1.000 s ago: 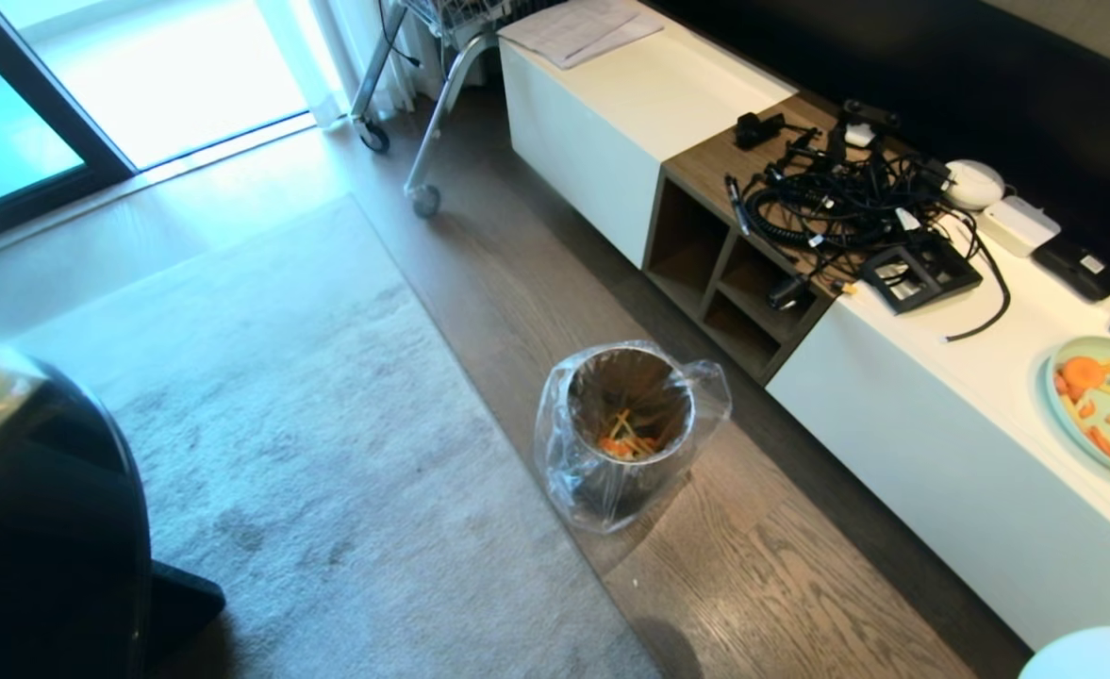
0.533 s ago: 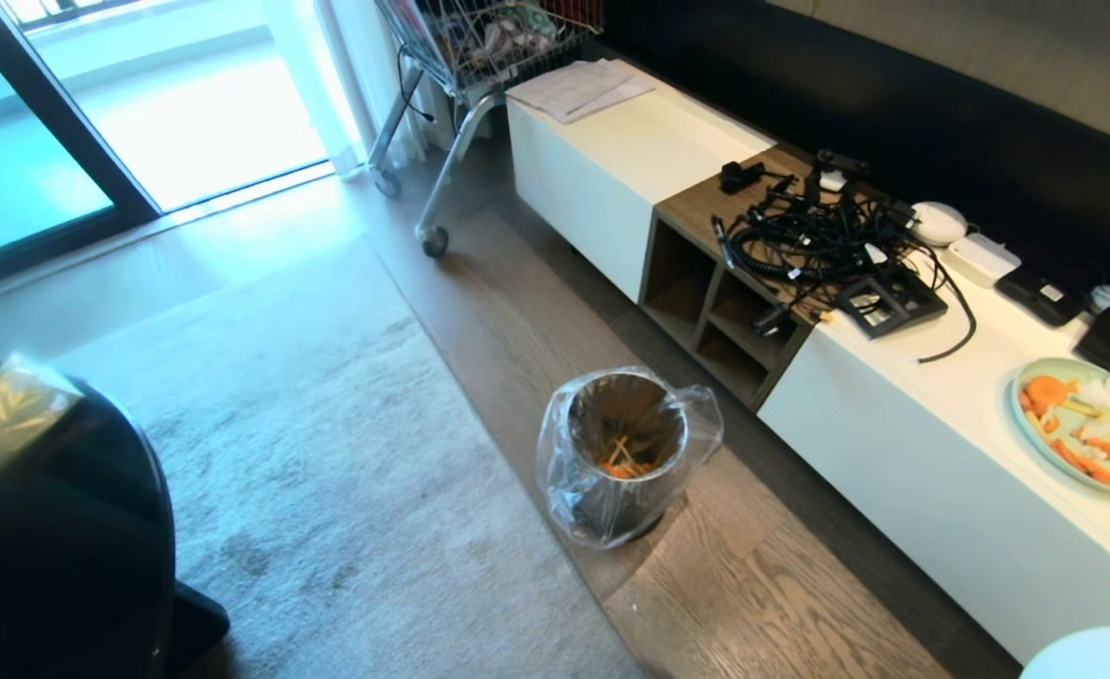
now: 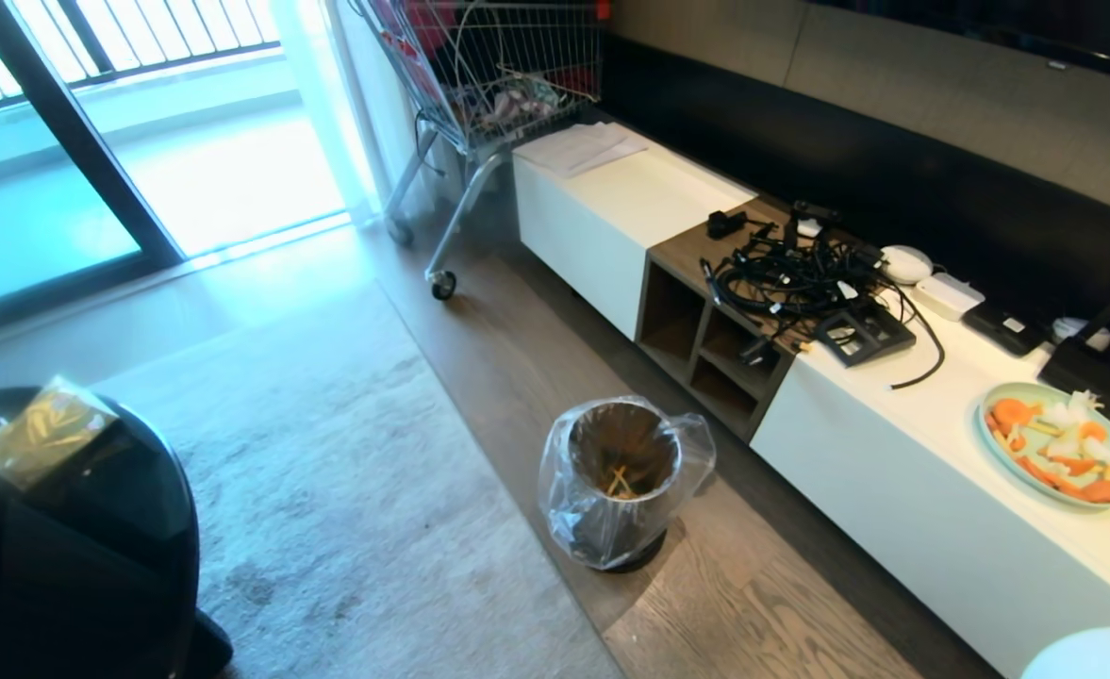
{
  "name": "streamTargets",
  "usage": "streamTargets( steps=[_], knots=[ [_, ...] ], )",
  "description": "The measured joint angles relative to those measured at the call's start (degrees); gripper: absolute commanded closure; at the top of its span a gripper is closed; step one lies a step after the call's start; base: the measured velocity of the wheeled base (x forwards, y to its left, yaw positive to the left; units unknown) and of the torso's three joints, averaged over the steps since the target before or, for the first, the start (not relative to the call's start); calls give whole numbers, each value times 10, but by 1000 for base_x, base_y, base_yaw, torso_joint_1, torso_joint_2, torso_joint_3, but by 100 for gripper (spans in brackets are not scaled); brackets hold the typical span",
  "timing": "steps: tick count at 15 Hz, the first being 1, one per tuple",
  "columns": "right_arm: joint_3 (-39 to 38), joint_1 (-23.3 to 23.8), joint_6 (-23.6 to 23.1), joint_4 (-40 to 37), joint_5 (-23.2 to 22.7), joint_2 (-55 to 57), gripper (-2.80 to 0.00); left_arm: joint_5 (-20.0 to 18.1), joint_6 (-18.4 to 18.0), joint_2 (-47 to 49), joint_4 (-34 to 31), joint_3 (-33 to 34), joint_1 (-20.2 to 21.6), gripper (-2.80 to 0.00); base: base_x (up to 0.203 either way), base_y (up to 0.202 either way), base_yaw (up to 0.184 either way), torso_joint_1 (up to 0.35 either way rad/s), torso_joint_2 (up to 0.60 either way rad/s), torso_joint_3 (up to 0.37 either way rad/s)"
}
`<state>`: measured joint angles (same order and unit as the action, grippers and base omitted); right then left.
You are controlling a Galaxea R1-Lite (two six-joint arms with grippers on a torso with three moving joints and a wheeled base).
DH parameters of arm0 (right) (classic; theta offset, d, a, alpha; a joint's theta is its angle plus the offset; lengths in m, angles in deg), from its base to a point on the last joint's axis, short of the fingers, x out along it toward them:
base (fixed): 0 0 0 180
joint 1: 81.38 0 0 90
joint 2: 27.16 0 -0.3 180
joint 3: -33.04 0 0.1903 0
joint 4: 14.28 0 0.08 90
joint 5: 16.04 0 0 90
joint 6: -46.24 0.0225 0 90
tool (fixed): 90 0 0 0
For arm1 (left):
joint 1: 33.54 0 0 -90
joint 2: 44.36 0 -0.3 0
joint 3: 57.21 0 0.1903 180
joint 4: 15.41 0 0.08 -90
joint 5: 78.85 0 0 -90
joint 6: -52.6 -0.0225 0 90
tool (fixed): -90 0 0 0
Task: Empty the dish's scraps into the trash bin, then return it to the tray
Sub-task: Put the bowl back to the table
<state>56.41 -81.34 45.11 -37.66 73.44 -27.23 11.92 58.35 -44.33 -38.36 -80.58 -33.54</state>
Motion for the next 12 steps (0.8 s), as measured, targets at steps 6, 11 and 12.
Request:
streamTargets(
  steps=[6,11,12],
  knots=[
    [0,0,0,0,0,0,0,0,0,0,0,0,0,0,0,0,0,1,2,198],
    [0,0,0,0,0,0,0,0,0,0,0,0,0,0,0,0,0,3,1,123],
    [0,0,0,0,0,0,0,0,0,0,0,0,0,0,0,0,0,0,0,0]
  ],
)
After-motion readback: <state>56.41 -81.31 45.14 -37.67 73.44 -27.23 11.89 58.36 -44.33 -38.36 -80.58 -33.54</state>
